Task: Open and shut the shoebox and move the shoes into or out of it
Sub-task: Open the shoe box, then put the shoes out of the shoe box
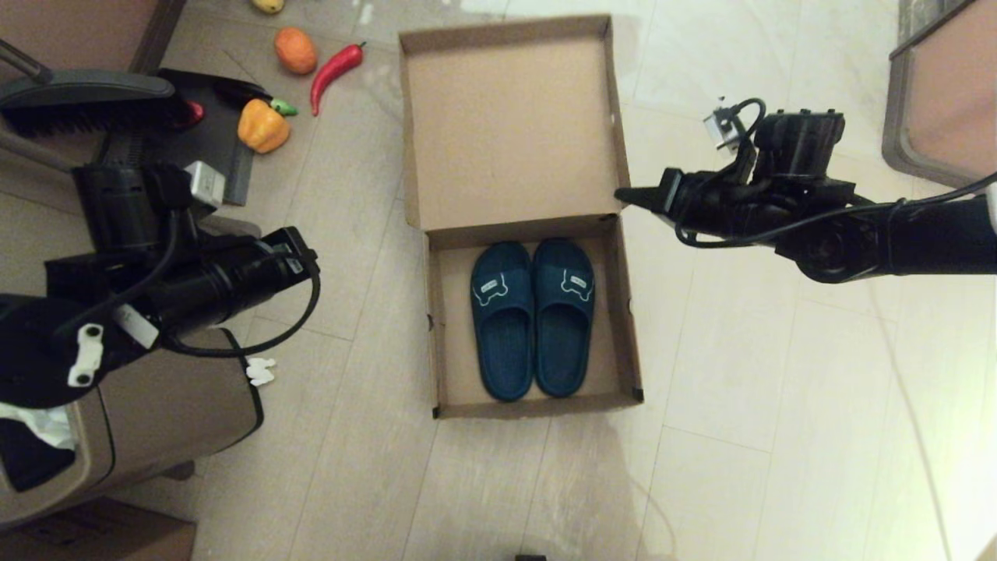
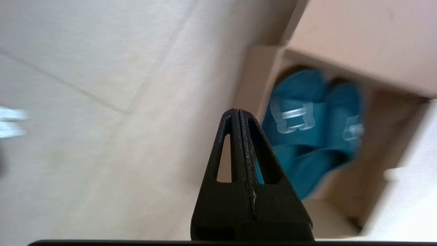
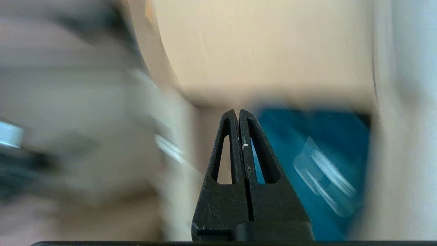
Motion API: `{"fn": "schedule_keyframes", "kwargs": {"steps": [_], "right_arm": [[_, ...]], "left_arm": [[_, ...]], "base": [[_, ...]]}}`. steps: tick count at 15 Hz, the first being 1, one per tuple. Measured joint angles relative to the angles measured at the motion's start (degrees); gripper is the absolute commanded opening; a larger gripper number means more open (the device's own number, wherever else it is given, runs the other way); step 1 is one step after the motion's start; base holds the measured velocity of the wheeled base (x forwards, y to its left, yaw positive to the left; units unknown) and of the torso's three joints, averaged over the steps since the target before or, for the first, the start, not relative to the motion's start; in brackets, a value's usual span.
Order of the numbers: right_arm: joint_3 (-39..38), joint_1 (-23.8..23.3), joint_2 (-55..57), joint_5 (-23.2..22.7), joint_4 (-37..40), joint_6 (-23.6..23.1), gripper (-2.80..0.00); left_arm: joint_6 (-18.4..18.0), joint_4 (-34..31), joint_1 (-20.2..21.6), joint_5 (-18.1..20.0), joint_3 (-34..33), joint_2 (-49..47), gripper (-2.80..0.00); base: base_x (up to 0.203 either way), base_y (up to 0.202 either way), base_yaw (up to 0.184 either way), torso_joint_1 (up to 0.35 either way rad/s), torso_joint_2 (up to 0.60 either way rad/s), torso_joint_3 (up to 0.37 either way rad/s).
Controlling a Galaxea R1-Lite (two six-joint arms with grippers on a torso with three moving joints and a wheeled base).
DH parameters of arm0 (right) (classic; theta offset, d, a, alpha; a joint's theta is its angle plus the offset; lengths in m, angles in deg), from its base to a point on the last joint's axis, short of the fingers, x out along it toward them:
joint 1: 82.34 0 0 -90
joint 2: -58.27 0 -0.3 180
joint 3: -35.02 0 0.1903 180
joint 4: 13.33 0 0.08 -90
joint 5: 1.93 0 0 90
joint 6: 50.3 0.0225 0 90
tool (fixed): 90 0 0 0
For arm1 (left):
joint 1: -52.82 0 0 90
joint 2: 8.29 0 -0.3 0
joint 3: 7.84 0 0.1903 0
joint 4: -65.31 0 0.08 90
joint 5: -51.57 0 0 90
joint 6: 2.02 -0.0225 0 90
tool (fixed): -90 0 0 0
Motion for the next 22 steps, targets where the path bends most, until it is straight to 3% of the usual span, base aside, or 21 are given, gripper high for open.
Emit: {"fn": "schedule_keyframes", "kwargs": {"steps": [2,5,6,10,13,22], "right_arm": [[-7.9,3.8,-2.7,9.5,8.3,-8.4,-2.8],[-16.5,13.1,-3.6,24.1,9.9,-11.5,-2.8],[-17.8,15.2,-2.4,28.6,8.0,-11.8,0.0],[-15.6,21.5,6.8,47.7,-0.6,-15.5,0.0],[-10.6,23.7,13.4,60.7,-1.9,-20.1,0.0],[8.9,23.4,26.5,60.5,-0.5,-20.8,0.0]], "left_arm": [[-4.6,0.3,-0.1,-2.7,-3.7,1.0,-2.8],[-7.8,0.4,-0.1,-4.3,-9.5,4.5,-2.8],[-8.6,0.4,0.0,-4.6,-10.3,5.5,-2.8],[-13.5,0.5,2.6,-5.2,-10.7,7.0,-2.8],[-14.7,0.6,3.1,-4.9,-10.1,6.4,-2.8],[-15.4,0.5,3.0,-4.6,-8.9,2.6,-2.8]], "base": [[0.0,0.0,0.0,0.0,0.0,0.0],[0.0,0.0,0.0,0.0,0.0,0.0],[0.0,0.0,0.0,0.0,0.0,0.0],[0.0,0.0,0.0,0.0,0.0,0.0],[0.0,0.0,0.0,0.0,0.0,0.0],[0.0,0.0,0.0,0.0,0.0,0.0]]}}
